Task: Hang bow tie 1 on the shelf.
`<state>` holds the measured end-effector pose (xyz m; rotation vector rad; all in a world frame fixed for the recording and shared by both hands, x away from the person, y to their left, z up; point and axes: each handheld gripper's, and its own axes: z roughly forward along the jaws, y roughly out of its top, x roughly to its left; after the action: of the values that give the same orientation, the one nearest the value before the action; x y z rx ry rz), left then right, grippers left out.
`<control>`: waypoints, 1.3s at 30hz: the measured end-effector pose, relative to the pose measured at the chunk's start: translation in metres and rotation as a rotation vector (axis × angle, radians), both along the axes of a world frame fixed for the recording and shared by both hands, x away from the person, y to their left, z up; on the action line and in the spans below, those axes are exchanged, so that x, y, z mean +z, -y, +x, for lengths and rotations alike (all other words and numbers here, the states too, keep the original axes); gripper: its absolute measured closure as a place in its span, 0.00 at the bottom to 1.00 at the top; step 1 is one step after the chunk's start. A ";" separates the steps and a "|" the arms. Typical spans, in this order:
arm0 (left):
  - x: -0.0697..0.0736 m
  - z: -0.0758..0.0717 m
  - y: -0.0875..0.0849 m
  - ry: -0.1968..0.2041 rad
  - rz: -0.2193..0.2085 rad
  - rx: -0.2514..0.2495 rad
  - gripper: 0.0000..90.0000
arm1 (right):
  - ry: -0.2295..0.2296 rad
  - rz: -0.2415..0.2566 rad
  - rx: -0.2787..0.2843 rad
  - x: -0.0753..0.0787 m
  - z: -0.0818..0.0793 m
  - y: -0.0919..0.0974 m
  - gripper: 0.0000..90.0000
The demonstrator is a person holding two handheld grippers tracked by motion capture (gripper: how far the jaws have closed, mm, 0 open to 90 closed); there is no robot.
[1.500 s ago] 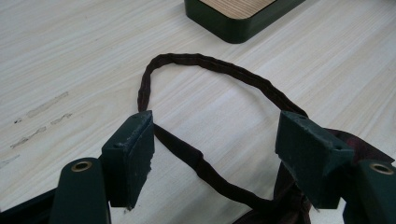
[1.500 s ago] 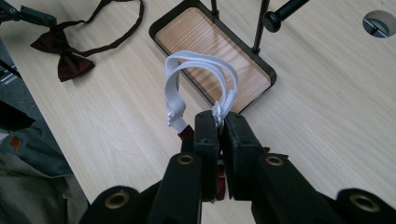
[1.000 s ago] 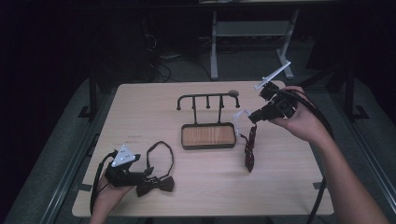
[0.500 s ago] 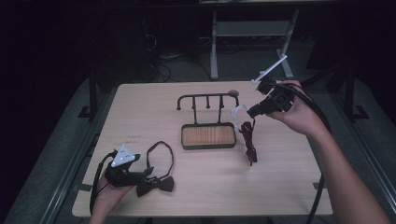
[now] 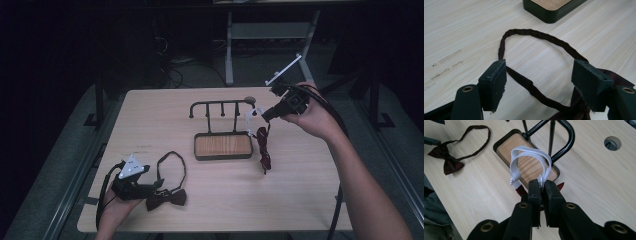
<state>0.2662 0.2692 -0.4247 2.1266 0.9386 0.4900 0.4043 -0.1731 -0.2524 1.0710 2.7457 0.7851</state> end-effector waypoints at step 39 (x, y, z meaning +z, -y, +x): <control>-0.002 0.000 0.001 -0.010 -0.007 -0.001 0.32 | -0.062 0.003 -0.095 -0.029 0.050 0.004 0.93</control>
<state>0.2660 0.2680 -0.4265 2.1246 0.9440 0.4753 0.4539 -0.1768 -0.2810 1.2367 2.7206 0.7554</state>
